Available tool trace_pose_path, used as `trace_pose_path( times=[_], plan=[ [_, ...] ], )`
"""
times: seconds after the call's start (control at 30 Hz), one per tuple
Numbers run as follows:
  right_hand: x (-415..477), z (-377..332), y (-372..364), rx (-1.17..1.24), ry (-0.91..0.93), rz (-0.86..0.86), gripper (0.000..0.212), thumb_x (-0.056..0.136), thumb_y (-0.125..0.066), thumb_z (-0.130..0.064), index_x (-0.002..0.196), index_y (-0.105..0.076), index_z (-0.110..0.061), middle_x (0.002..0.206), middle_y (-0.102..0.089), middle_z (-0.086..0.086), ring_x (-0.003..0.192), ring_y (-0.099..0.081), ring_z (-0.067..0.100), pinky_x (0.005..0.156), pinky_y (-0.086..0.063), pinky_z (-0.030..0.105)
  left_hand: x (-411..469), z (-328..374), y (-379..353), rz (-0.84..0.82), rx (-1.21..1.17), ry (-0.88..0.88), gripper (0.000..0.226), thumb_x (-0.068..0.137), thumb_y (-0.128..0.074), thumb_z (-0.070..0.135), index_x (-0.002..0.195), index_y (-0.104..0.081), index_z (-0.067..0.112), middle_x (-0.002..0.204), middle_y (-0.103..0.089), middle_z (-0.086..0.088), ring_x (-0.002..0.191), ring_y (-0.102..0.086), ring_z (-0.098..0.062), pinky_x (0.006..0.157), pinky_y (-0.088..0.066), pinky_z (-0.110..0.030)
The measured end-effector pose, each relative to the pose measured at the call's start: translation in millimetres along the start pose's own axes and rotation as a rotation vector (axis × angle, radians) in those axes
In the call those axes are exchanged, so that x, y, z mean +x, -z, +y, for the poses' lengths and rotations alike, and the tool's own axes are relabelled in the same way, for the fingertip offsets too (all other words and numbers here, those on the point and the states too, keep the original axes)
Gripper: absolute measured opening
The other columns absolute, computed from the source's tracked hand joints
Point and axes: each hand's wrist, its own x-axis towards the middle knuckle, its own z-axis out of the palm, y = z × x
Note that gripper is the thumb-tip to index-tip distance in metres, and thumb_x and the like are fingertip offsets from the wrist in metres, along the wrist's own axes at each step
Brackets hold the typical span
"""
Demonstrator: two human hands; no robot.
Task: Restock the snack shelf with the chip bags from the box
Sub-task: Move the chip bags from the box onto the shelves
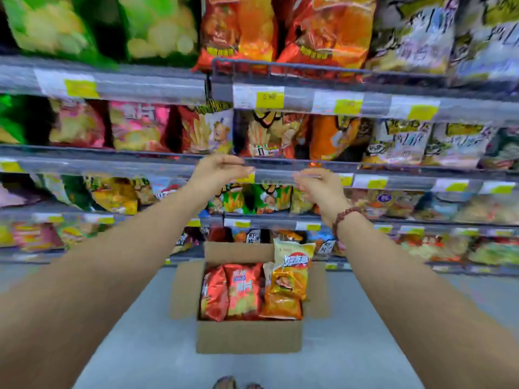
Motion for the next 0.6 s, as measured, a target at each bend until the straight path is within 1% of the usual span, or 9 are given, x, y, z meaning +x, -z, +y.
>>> trace_pose_path(
  times=[0.07,0.13,0.23,0.3,0.37,0.43,0.5,0.57,0.6],
  plan=[
    [14,60,-1,-0.012,-0.077,0.006,0.030,0.085,-0.069,-0.008,0.111,-0.063,0.006,0.108,-0.064,0.019,0.092,-0.062,0.020,0.070,-0.052,0.012,8,-54,-19,-0.017,0.000,0.075,0.037,0.083,-0.070,0.004,0.118,-0.059,-0.004,0.101,-0.064,-0.012,0.062,-0.064,0.010,0.070,-0.050,-0.009],
    [19,114,-1,-0.031,-0.181,0.002,0.019,0.082,-0.073,-0.013,0.097,-0.065,-0.006,0.104,-0.065,0.016,0.095,-0.063,0.023,0.085,-0.054,0.031,12,-109,-37,-0.041,-0.014,0.165,0.042,0.082,-0.070,0.003,0.121,-0.057,-0.006,0.108,-0.063,-0.017,0.067,-0.065,0.006,0.065,-0.049,-0.006],
    [33,205,3,-0.077,-0.312,-0.002,0.023,0.074,-0.080,-0.024,0.089,-0.066,-0.014,0.096,-0.068,0.012,0.092,-0.065,0.025,0.090,-0.052,0.042,21,-197,-65,-0.115,-0.010,0.321,0.047,0.077,-0.076,0.011,0.121,-0.060,0.003,0.122,-0.063,-0.017,0.103,-0.064,-0.021,0.093,-0.051,-0.030],
    [39,255,8,-0.093,-0.381,0.020,0.022,0.071,-0.082,-0.025,0.084,-0.066,-0.017,0.091,-0.069,0.008,0.086,-0.066,0.023,0.083,-0.055,0.036,26,-243,-82,-0.106,0.002,0.381,0.057,0.070,-0.082,0.010,0.121,-0.059,0.000,0.121,-0.064,-0.019,0.111,-0.062,-0.030,0.099,-0.048,-0.041],
    [46,300,14,-0.069,-0.404,0.047,0.016,0.076,-0.077,-0.009,0.086,-0.064,-0.008,0.086,-0.065,0.009,0.073,-0.061,0.015,0.067,-0.053,0.021,31,-286,-103,-0.124,-0.018,0.476,0.069,0.063,-0.086,0.007,0.123,-0.053,-0.004,0.121,-0.062,-0.017,0.108,-0.061,-0.025,0.086,-0.051,-0.027],
    [51,335,19,-0.106,-0.414,0.092,0.016,0.077,-0.076,-0.009,0.081,-0.061,-0.012,0.078,-0.061,0.000,0.064,-0.058,0.006,0.060,-0.049,0.019,35,-322,-124,-0.148,-0.044,0.517,0.073,0.061,-0.085,0.005,0.125,-0.051,-0.005,0.120,-0.058,-0.018,0.108,-0.058,-0.024,0.068,-0.051,-0.012],
    [57,370,24,-0.124,-0.454,0.133,0.027,0.075,-0.080,-0.013,0.077,-0.056,-0.025,0.080,-0.059,-0.009,0.073,-0.060,0.005,0.071,-0.051,0.021,37,-355,-142,-0.152,-0.046,0.568,0.068,0.068,-0.083,0.001,0.127,-0.051,-0.003,0.121,-0.056,-0.015,0.108,-0.054,-0.022,0.056,-0.049,-0.007],
    [63,404,30,-0.076,-0.519,0.164,0.036,0.067,-0.084,-0.010,0.088,-0.056,-0.019,0.095,-0.056,-0.003,0.095,-0.055,0.018,0.093,-0.050,0.036,42,-391,-160,-0.177,-0.022,0.608,0.091,0.051,-0.090,0.021,0.131,-0.051,0.003,0.128,-0.056,-0.011,0.111,-0.056,-0.021,0.073,-0.053,-0.016],
    [66,419,31,-0.028,-0.552,0.147,0.054,0.061,-0.088,-0.013,0.103,-0.055,-0.014,0.107,-0.052,0.001,0.104,-0.050,0.020,0.101,-0.045,0.040,43,-404,-167,-0.189,-0.006,0.616,0.101,0.041,-0.088,0.031,0.132,-0.051,0.008,0.131,-0.056,-0.009,0.114,-0.056,-0.021,0.086,-0.051,-0.024]
  ],
)
